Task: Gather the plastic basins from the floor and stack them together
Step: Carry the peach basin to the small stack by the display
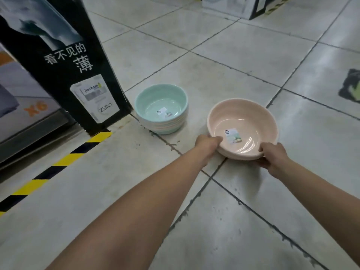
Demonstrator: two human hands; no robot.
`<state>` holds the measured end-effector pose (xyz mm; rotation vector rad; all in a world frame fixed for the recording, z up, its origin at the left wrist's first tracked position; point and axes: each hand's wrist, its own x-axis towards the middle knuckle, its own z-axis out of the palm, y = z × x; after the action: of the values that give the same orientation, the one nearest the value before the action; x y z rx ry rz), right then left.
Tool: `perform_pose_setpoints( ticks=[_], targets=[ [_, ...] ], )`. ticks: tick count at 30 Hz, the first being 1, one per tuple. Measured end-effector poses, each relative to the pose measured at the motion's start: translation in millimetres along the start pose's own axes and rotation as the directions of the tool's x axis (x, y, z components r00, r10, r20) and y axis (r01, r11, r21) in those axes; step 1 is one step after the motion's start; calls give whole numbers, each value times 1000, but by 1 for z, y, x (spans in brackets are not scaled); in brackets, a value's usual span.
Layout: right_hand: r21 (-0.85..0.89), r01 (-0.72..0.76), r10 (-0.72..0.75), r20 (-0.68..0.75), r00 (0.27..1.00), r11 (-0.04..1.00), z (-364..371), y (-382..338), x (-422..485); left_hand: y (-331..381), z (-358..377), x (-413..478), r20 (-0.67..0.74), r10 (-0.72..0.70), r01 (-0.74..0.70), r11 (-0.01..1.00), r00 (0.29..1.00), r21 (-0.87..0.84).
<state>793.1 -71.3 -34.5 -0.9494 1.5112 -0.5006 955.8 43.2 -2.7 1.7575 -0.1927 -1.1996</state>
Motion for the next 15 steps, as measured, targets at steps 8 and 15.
perform_pose_setpoints(
  ticks=[8,15],
  targets=[
    [-86,155,-141,149,979,984,6,33,-54,-29,-51,-26,-145,72,-66,997,987,44],
    [-189,228,-138,398,907,955,75,78,-131,-83,-164,-95,-268,36,-46,999,963,-29]
  ],
)
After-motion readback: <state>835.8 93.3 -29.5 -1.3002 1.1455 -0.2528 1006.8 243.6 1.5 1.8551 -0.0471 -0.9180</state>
